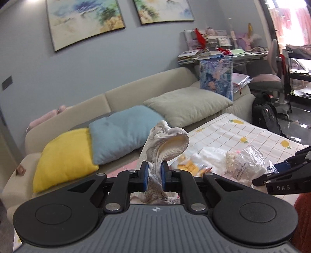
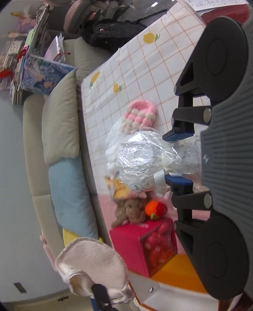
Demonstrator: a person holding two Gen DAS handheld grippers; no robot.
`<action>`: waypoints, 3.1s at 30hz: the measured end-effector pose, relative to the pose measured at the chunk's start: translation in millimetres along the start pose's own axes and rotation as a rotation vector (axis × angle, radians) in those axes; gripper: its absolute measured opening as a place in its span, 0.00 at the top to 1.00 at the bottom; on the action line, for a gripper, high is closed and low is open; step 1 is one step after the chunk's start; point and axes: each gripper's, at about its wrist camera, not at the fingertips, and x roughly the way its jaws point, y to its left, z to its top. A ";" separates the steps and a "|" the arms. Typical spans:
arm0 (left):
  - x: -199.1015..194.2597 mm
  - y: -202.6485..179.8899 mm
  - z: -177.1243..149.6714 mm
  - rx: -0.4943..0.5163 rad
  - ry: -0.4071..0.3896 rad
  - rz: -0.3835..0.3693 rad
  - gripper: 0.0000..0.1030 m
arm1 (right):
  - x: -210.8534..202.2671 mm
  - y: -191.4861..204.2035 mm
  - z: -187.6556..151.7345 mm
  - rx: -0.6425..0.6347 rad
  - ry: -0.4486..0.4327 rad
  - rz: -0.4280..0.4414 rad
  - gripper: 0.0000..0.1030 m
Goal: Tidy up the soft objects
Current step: 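Carry the white cloth and plastic bag with both tools over the white bin, then open both tools to drop the cloth and bag into the bin, then move both open tools back toward the pile of soft items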
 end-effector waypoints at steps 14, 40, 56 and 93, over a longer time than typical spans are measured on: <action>-47.6 92.2 -52.6 -0.196 0.242 0.078 0.86 | -19.3 129.2 17.0 -0.116 0.068 0.347 0.63; 13.4 169.9 -141.4 -0.504 0.719 -0.079 0.81 | 91.8 272.7 -7.7 -0.454 0.546 0.348 0.62; 24.9 176.9 -141.5 -0.485 0.773 -0.031 0.37 | 84.1 274.7 -13.8 -0.592 0.514 0.378 0.47; -12.1 59.3 -45.2 -0.341 0.388 -0.268 0.27 | -1.2 76.8 -14.8 -0.109 0.135 0.006 0.35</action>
